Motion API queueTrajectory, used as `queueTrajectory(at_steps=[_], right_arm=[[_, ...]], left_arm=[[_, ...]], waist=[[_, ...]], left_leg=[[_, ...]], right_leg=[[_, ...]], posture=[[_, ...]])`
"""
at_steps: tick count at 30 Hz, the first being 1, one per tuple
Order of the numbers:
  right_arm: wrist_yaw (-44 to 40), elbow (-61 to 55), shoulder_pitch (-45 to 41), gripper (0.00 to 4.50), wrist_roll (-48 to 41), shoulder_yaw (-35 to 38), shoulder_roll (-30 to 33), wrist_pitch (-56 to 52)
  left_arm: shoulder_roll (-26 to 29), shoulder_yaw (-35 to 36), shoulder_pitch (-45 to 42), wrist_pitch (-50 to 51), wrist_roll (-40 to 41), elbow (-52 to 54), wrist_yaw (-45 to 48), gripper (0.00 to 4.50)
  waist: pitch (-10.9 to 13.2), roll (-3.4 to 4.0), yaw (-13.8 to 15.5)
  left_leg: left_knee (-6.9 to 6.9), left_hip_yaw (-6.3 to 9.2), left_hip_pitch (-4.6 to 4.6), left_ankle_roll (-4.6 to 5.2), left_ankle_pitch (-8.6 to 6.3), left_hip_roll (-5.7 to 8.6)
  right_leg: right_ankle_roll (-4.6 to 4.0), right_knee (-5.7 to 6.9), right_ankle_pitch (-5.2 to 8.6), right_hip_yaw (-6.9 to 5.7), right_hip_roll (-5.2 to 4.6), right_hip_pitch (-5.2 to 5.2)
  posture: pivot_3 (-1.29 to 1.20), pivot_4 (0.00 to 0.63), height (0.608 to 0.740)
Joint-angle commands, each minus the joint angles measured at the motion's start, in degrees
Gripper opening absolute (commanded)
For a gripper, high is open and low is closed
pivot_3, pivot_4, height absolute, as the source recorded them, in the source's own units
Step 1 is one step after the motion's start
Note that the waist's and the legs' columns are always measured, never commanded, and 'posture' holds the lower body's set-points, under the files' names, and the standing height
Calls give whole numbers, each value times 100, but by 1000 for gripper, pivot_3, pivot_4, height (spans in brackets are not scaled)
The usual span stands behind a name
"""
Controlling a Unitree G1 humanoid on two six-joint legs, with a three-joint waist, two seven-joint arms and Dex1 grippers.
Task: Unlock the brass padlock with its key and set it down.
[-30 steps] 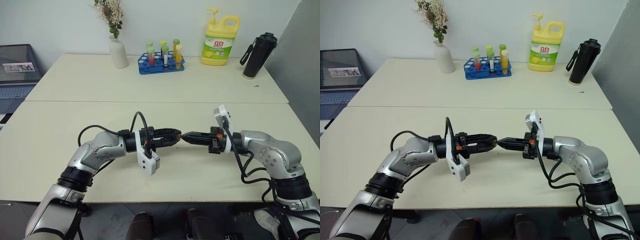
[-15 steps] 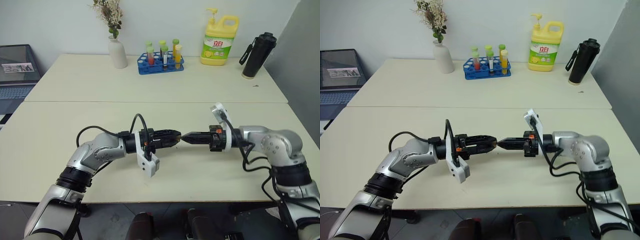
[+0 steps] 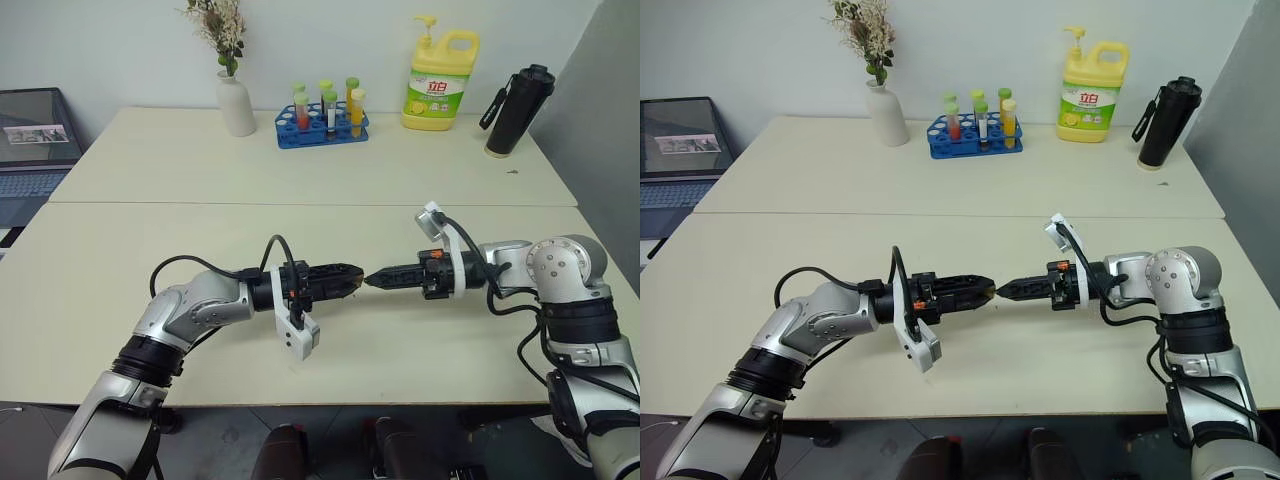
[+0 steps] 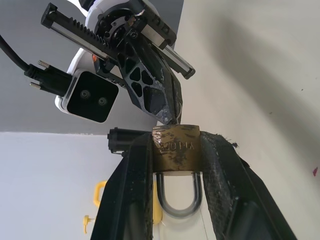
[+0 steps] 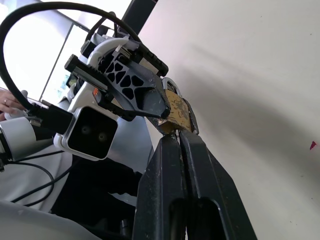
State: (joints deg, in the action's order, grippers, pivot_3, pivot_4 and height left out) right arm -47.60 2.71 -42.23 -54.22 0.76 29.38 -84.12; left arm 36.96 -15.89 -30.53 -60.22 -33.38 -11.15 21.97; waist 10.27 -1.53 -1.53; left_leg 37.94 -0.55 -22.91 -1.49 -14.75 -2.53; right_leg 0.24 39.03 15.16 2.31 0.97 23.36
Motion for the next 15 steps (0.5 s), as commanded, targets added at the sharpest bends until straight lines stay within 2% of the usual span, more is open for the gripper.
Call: queueTrajectory(at_steps=[1,7,12,15], right_arm=[[147,45,-218,0,-142,345,-64,-199],[38,-204,-143,0,-111,180,13,-94],[-238,-594,41,0,339,-186,231,783],[-484,-835,219,957,653,-419,412,1410]], left_arm=[[89,86,-17,-30,-52,88,-147,965],[83,44,-7,18,-60,75,-205,965],[90,26,28,75,-21,84,-199,965],[85,23,47,139,5,107,-194,965]], waist=[[0,0,0],[0,0,-2],[0,0,-3],[0,0,-5]], left_leg=[[0,1,0,0,0,0],[-1,2,-1,0,0,0],[-1,3,-1,0,0,0],[-1,3,-2,0,0,1]], right_leg=[[0,0,0,0,0,0],[0,-1,0,-1,0,1],[1,-1,0,-2,0,2],[12,-2,7,-2,0,3]], posture=[[0,150,740],[0,150,740],[0,150,740],[0,150,740]])
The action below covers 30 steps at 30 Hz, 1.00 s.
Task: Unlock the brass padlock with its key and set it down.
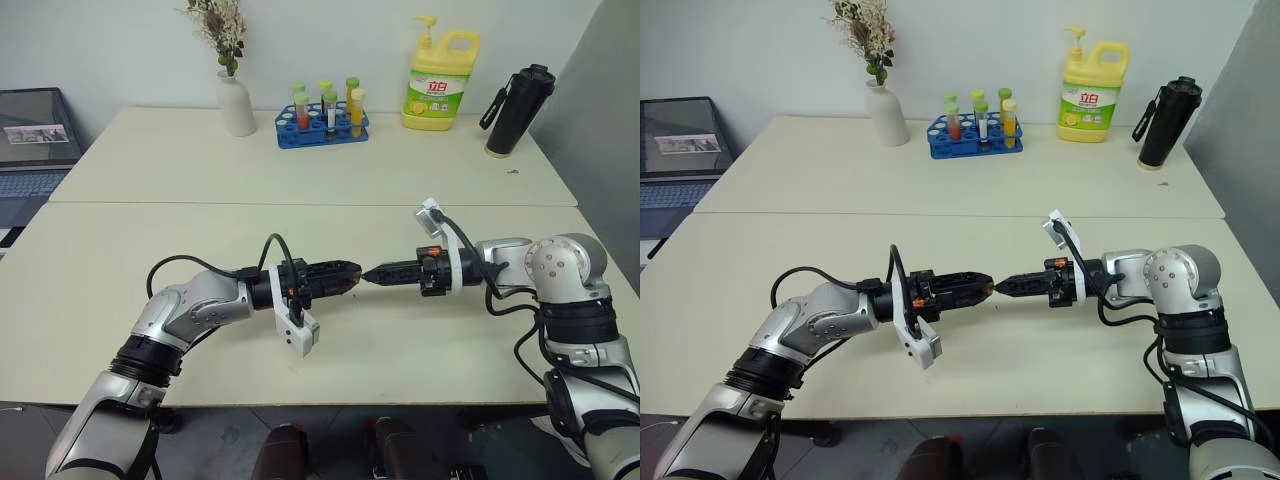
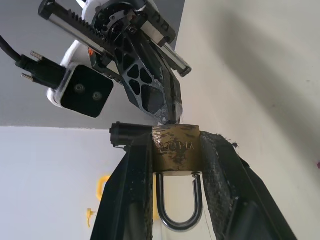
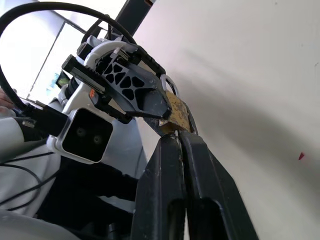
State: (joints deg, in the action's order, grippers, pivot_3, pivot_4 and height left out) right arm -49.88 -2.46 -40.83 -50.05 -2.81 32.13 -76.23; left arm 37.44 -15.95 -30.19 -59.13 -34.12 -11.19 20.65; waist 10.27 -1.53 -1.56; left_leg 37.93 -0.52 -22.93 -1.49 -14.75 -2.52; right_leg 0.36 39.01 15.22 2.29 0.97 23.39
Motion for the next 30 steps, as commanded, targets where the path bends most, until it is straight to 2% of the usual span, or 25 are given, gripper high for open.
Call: queueTrajectory(at_steps=[1,4,7,13,30], right_arm=[[-346,-426,192,1342,434,-104,277,984],[-888,-906,668,2456,1167,-451,887,2176],[-777,-1098,913,3579,864,-98,686,2268],[-311,-1312,1146,3593,774,0,111,2313],[-71,-834,930,3593,886,-182,-579,2371]], left_arm=[[30,46,34,86,102,131,-56,965],[8,56,61,199,164,167,-34,965],[-48,27,35,263,221,187,-33,965],[-72,-19,-26,273,323,185,39,965],[-125,-30,20,316,397,289,152,965]], waist=[[0,0,-1],[0,0,16],[0,-1,8],[0,0,-27],[0,0,-8]], left_leg=[[0,-1,-1,0,0,0],[0,-1,-1,0,0,1],[0,-1,-2,0,0,3],[-1,-3,6,-1,0,-9],[1,-2,2,-1,1,0]], right_leg=[[14,-1,8,1,0,1],[15,-1,9,0,-1,1],[16,-3,9,-1,-3,1],[15,7,8,0,7,1],[8,4,4,2,-1,0]], posture=[[0,150,740],[0,150,740],[0,150,740],[0,150,740],[0,150,740]])
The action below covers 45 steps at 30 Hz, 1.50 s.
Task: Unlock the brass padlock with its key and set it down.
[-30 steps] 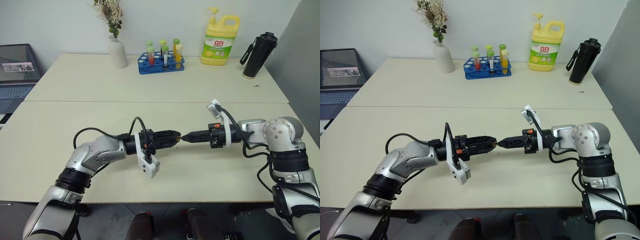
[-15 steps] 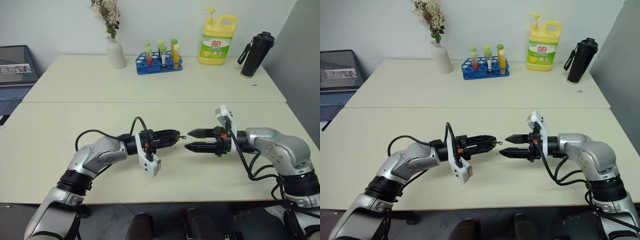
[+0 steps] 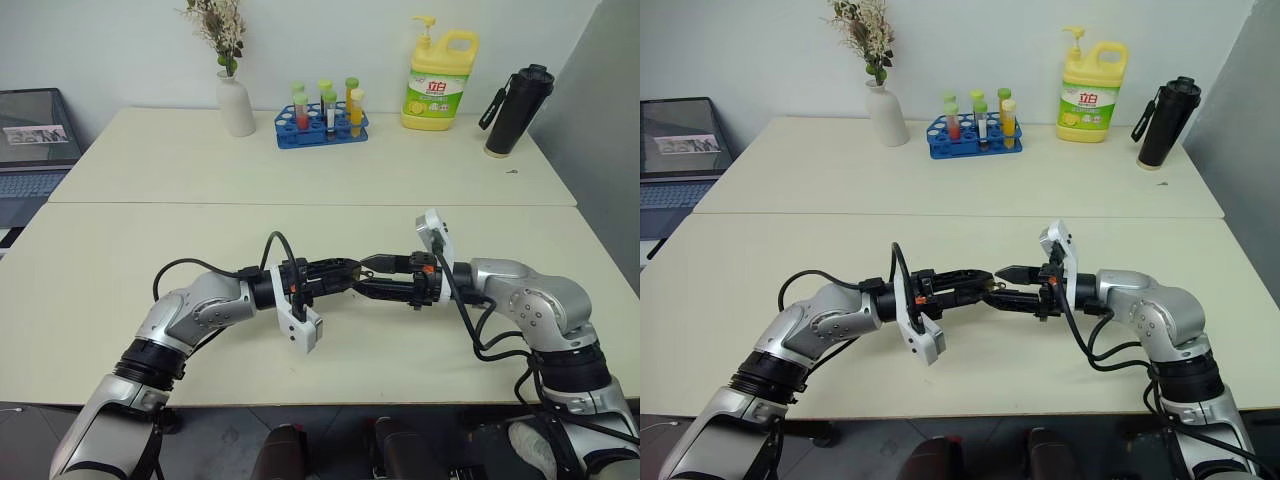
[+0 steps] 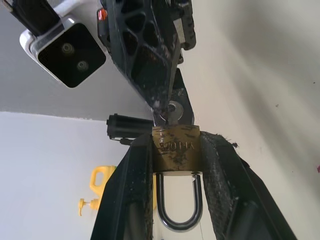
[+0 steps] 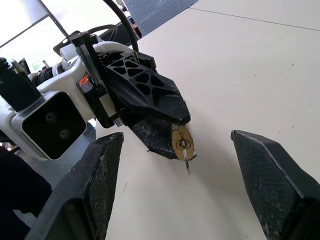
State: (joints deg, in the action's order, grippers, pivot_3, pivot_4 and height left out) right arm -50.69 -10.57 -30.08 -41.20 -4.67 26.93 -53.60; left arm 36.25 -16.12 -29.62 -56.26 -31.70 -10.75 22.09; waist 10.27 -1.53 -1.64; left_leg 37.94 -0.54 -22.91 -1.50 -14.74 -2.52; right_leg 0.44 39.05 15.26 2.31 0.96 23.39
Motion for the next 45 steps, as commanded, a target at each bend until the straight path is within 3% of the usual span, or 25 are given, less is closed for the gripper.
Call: queueTrajectory(at_steps=[1,3,6,12,13,37,45], right_arm=[[-1,-6,-154,3593,31,-17,-75,130],[-15,12,-159,3422,65,-39,-89,149],[-18,21,-154,2701,80,-44,-101,156],[-46,30,-156,411,86,-31,-118,177],[-49,20,-151,203,84,-26,-123,169],[-149,-10,-158,200,49,42,-171,263],[-153,-17,-114,161,97,41,-133,359]], left_arm=[[-8,-11,-31,40,166,247,10,965],[-13,-12,-16,62,183,266,15,965],[-8,-21,7,89,182,309,20,965],[4,-32,31,99,188,333,27,965],[7,-28,41,102,197,344,36,965],[6,-41,52,52,297,271,79,965],[201,-14,131,71,557,287,310,3616]], waist=[[0,0,0],[0,0,0],[0,0,0],[0,0,0],[0,0,0],[0,0,0],[0,0,-1]], left_leg=[[0,0,0,0,0,0],[0,1,0,0,0,0],[0,0,0,0,0,0],[0,1,0,0,0,0],[0,0,0,0,0,0],[0,1,0,0,0,1],[0,1,0,0,0,0]], right_leg=[[0,0,0,0,0,0],[0,0,0,0,0,0],[0,0,0,0,0,0],[0,0,0,0,0,0],[0,0,0,0,0,0],[-17,0,-10,-1,0,0],[-18,0,-10,-1,1,0]], posture=[[0,150,740],[0,150,740],[0,150,740],[0,150,740],[0,150,740],[0,150,740],[0,150,740]])
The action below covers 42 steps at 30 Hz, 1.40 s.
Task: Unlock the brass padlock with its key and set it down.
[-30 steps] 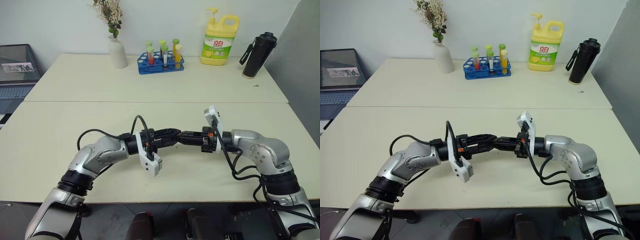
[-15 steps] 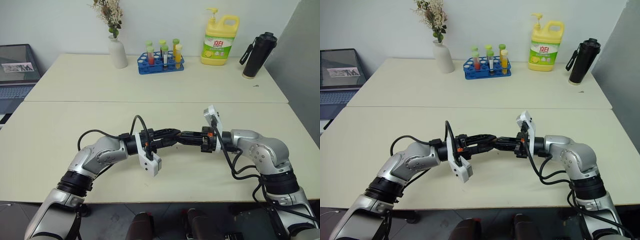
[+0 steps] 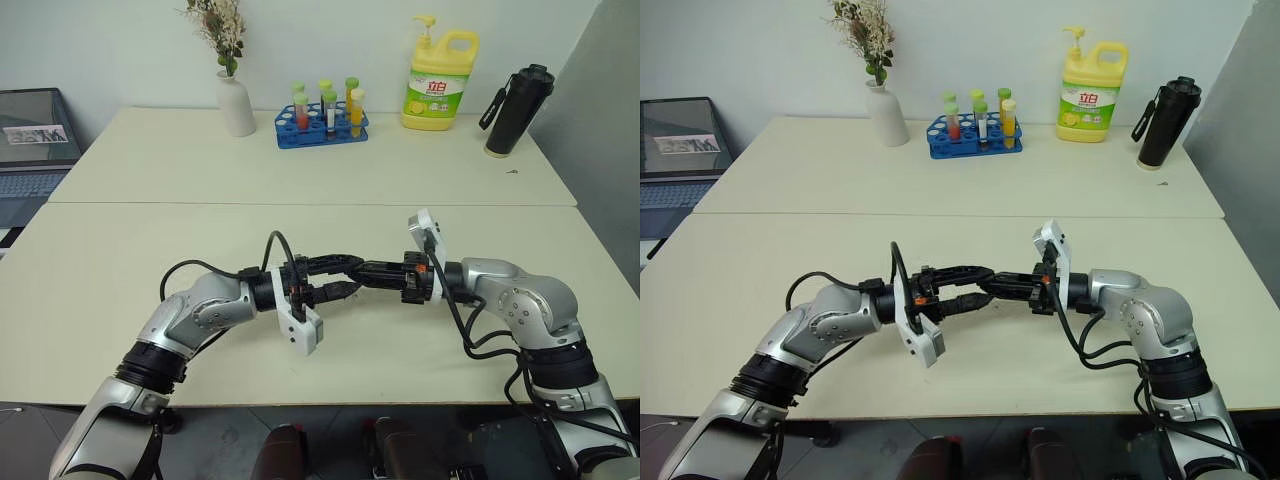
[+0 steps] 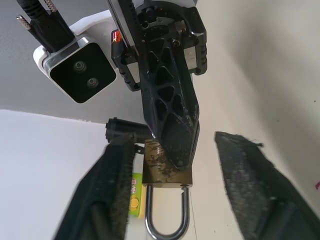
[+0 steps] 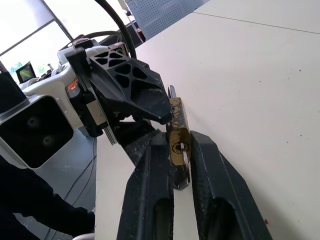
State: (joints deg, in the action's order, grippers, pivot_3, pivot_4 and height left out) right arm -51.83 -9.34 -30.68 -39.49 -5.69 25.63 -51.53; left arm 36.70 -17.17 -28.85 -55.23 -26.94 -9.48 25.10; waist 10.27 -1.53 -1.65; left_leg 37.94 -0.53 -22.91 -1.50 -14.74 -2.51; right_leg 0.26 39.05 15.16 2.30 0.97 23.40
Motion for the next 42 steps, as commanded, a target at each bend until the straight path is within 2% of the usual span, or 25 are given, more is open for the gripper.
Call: queueTrajectory(at_steps=[1,4,9,10,12,17,22,24,30,36,42], right_arm=[[-19,-136,-48,161,-54,150,-4,173],[19,-87,-44,161,5,164,12,247],[21,35,-76,161,91,175,76,396],[12,62,-88,161,112,169,92,430],[-14,123,-121,161,148,165,120,488],[-149,182,-162,161,316,68,195,726],[-333,129,-171,161,416,-1,214,898],[-377,82,-183,161,384,21,199,875],[-500,-164,-159,161,237,65,251,722],[-612,-345,-101,161,72,72,355,540],[-618,-408,-73,161,18,86,398,466]], left_arm=[[215,134,116,2,68,217,23,3936],[386,316,421,146,260,531,29,3948],[564,612,1030,783,1140,1204,201,3948],[569,723,1122,978,1360,1304,217,3764],[586,937,1287,1466,1949,1572,315,3357],[348,1307,1101,2299,2628,2089,325,1663],[165,1209,889,3781,3956,1757,1103,22],[78,1109,868,4404,4355,1581,1516,0],[-240,836,492,5053,4661,999,2552,0],[-541,889,262,5410,4761,848,3010,0],[-616,951,328,6015,5087,1200,3294,0]], waist=[[0,0,-3],[0,0,-18],[0,0,-7],[0,0,-7],[0,0,-6],[0,0,4],[0,0,-4],[0,0,-5],[0,1,-3],[1,0,-2],[1,0,-7]], left_leg=[[0,0,1,0,0,0],[-2,-1,2,0,0,-3],[0,1,0,0,0,-4],[0,1,1,0,0,-4],[0,1,1,0,0,-4],[1,3,1,0,0,-1],[1,2,2,0,0,-1],[1,3,2,0,0,-3],[2,5,0,0,0,-3],[2,5,-1,0,0,-1],[2,7,0,0,0,-3]], right_leg=[[0,0,0,0,0,0],[0,0,0,2,0,0],[0,0,0,0,-2,1],[0,0,0,0,-2,1],[3,0,2,0,-2,0],[24,0,14,-1,-2,0],[26,0,15,0,5,-1],[26,0,15,-1,8,-1],[25,-1,15,0,30,0],[25,-2,15,2,30,0],[25,-2,15,2,32,0]], posture=[[0,150,740],[0,150,740],[0,150,740],[0,150,740],[0,150,740],[0,150,740],[0,150,740],[0,150,740],[0,150,740],[0,150,740],[0,150,740]])
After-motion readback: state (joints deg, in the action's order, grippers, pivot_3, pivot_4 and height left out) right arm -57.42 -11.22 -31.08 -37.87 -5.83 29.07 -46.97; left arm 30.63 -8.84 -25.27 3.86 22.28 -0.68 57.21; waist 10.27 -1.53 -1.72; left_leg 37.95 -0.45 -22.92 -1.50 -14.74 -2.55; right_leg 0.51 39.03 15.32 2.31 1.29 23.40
